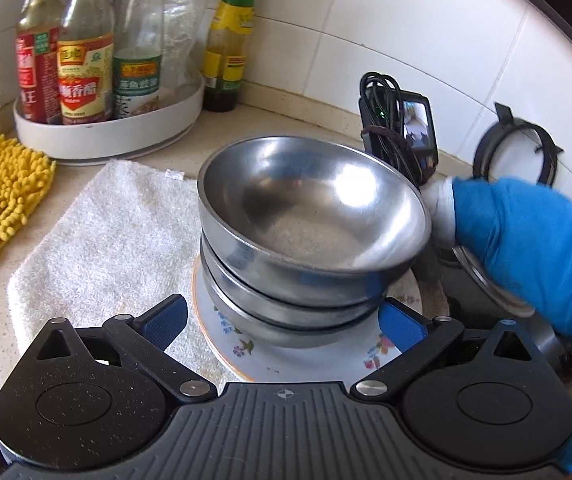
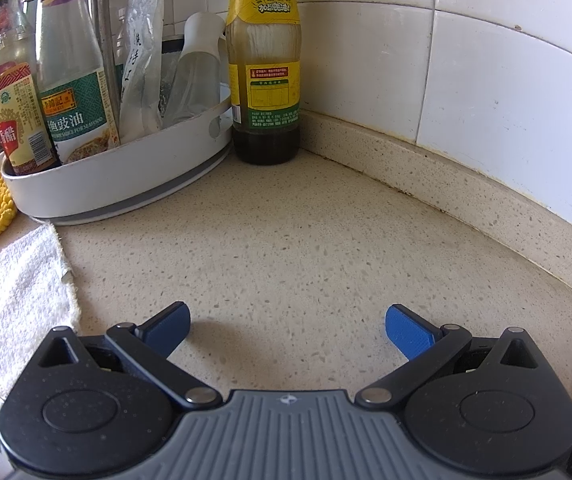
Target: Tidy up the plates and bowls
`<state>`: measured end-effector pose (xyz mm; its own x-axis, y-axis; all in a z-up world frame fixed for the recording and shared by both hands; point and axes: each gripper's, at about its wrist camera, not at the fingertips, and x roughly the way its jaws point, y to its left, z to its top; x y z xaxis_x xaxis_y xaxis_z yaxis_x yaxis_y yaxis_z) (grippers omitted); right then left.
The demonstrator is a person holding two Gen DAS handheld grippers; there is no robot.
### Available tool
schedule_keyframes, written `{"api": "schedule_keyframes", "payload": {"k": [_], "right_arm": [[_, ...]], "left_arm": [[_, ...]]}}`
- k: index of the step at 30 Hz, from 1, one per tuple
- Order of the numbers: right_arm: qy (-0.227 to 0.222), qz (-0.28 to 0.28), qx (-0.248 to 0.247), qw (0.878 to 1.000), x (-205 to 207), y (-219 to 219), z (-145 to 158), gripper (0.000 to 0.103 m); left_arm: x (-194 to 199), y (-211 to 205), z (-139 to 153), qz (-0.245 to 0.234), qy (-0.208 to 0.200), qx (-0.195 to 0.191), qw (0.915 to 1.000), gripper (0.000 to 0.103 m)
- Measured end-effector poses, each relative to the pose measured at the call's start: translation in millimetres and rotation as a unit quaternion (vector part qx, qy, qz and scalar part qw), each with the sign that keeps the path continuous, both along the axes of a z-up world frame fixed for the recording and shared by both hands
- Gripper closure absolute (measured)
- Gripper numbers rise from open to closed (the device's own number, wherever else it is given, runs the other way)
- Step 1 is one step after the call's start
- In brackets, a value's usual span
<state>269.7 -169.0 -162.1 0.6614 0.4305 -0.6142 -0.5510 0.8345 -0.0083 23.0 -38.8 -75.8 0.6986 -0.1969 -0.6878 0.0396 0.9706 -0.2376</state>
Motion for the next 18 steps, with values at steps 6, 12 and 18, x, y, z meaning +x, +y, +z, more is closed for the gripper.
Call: {"api": "schedule_keyframes", "payload": {"k": [6, 12, 18], "right_arm": [[-0.014, 0.009, 0.016, 1.0, -23, -23, 43, 0.0], [-0.109, -0.034, 0.022, 0.993, -95, -62, 105, 0.0], [-0.089, -0.004, 0.041, 0.995, -150, -55, 124, 0.0]], "left_arm": [[1, -5, 2, 0.001, -0.005, 0.013, 0.9999, 0.0], [2, -5, 10, -0.012, -0.014, 0.018, 0.9997, 0.0], [0, -3, 10, -0.031, -0.014, 0.033, 0.9989, 0.0]]}}
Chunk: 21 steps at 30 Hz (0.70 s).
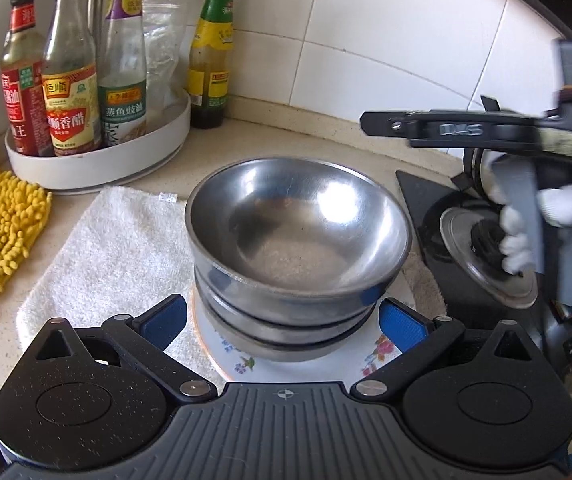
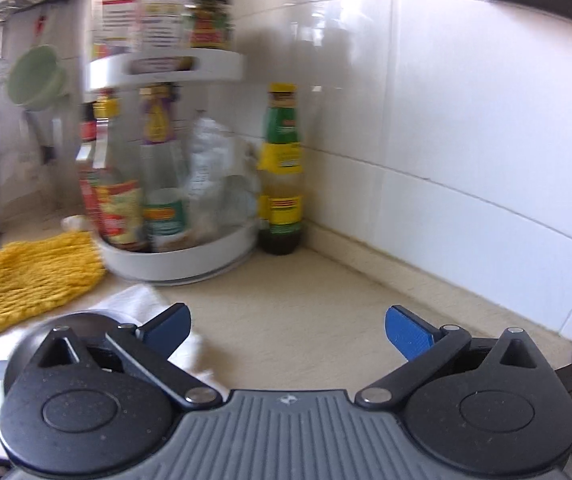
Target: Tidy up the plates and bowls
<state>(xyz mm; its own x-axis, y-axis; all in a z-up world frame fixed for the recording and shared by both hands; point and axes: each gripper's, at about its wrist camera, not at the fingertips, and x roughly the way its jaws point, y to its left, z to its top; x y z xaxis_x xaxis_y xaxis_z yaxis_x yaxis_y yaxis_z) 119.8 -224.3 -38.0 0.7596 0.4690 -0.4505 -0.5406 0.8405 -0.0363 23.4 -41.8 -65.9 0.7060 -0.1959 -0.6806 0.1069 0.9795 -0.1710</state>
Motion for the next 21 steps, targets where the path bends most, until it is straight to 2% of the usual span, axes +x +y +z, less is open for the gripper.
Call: {"api": "schedule_keyframes", "payload": {"k": [4, 9, 14, 18, 20, 21], "right_arm": [[0.044, 0.023, 0.019, 0.999, -21, 16, 3, 0.0], [0.092, 0.02, -0.011, 0.996, -21, 38, -9, 0.0], [0.174, 0.022, -0.01, 0.984, -16, 50, -28, 0.0], [0.251, 0.025, 0.015, 0.967, -9, 53, -46, 0.012], [0.272, 0.024, 0.038, 0.961, -7, 51, -49, 0.013], [0.27, 0.022, 0.035, 0.962, -7, 51, -48, 0.013]], "left_arm": [[0, -1, -4, -0.015, 0.004, 0.025, 0.9996, 0.0], [2, 0, -16, -0.042, 0.003, 0.041, 0.9983, 0.0], [4, -1, -25, -0.062, -0.002, 0.049, 0.9969, 0.0], [9, -4, -29, -0.076, -0.004, 0.057, 0.9955, 0.0], [10, -5, -29, -0.079, -0.007, 0.058, 0.9952, 0.0], [11, -5, -29, -0.079, -0.008, 0.06, 0.995, 0.0]]}}
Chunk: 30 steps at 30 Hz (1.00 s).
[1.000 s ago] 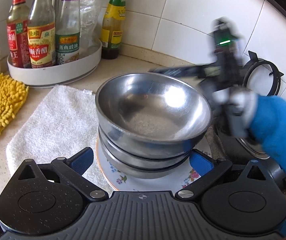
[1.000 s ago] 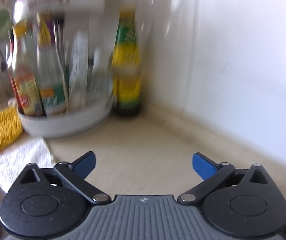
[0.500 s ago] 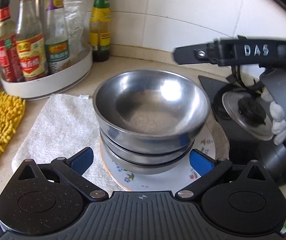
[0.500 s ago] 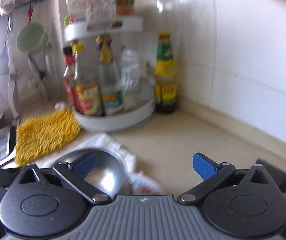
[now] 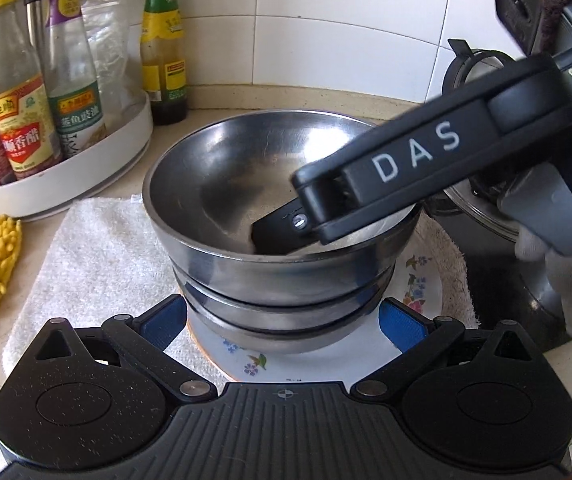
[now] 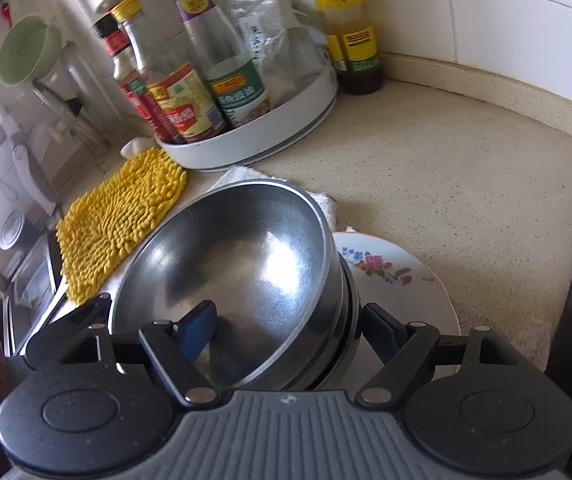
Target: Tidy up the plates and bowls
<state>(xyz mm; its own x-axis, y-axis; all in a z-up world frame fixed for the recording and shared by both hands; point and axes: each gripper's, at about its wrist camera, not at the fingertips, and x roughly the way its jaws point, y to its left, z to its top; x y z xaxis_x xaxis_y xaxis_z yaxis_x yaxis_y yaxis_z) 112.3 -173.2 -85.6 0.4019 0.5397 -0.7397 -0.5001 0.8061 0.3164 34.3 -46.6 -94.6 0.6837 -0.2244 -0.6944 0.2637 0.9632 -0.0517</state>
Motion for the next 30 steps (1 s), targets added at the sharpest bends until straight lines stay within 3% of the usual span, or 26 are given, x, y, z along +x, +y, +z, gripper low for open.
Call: {"api": "schedule_keyframes", "payload": {"k": [8, 14, 22, 30], "right_arm": [[-0.083, -0.029, -0.024, 0.996, -26, -8, 29, 0.013], [-0.185, -0.073, -0.062, 0.978, -88, -16, 46, 0.008], [-0.202, -0.148, -0.066, 0.966, -134, -16, 40, 0.008], [-0.226, -0.146, -0.081, 0.96, -164, -11, 35, 0.008]], "left_arm": [[-4, 5, 2, -0.004, -0.002, -0.004, 1.0, 0.0], [-12, 24, 11, 0.018, 0.001, -0.026, 0.9995, 0.0], [-32, 58, 25, 0.057, -0.005, -0.051, 0.9971, 0.0], [-47, 63, 34, 0.08, -0.014, -0.053, 0.9953, 0.0]]}}
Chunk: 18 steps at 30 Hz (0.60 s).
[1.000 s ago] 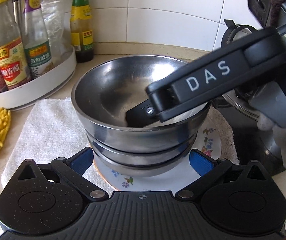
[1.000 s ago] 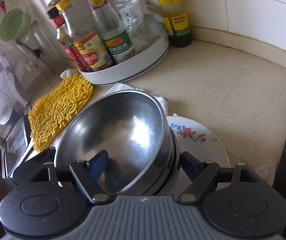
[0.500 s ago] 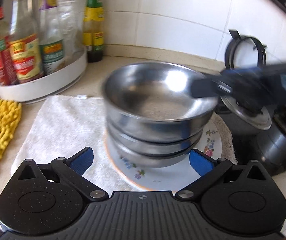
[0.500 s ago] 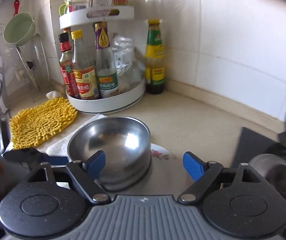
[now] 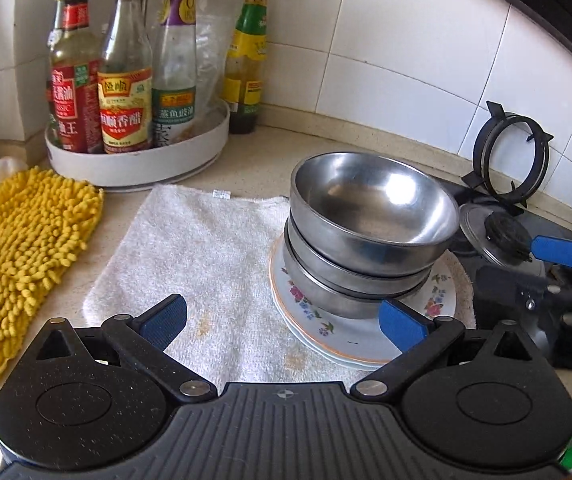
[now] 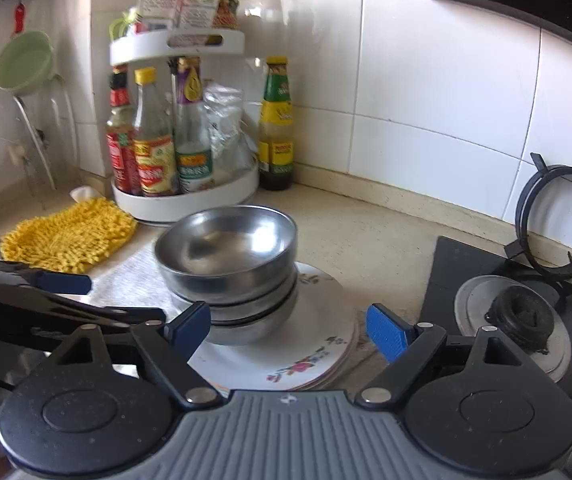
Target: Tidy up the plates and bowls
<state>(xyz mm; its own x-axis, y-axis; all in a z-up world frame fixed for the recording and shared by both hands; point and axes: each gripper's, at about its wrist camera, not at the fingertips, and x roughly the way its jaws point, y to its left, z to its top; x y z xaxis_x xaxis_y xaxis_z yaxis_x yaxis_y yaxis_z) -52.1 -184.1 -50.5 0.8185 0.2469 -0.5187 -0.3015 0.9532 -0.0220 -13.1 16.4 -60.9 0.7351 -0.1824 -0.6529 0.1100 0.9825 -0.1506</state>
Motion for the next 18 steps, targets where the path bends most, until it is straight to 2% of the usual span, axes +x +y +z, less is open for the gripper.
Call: {"api": "schedule_keyframes", "payload": {"k": [12, 18], "right_arm": [[-0.01, -0.051, 0.002, 0.999, -23, -23, -4, 0.007], [-0.01, -0.055, 0.014, 0.998, -33, -26, -5, 0.007]], "left_arm": [[-35, -28, 13, 0.032, -0.015, -0.005, 0.9994, 0.0], [-47, -36, 14, 0.049, -0.015, 0.013, 0.9986, 0.0]]}}
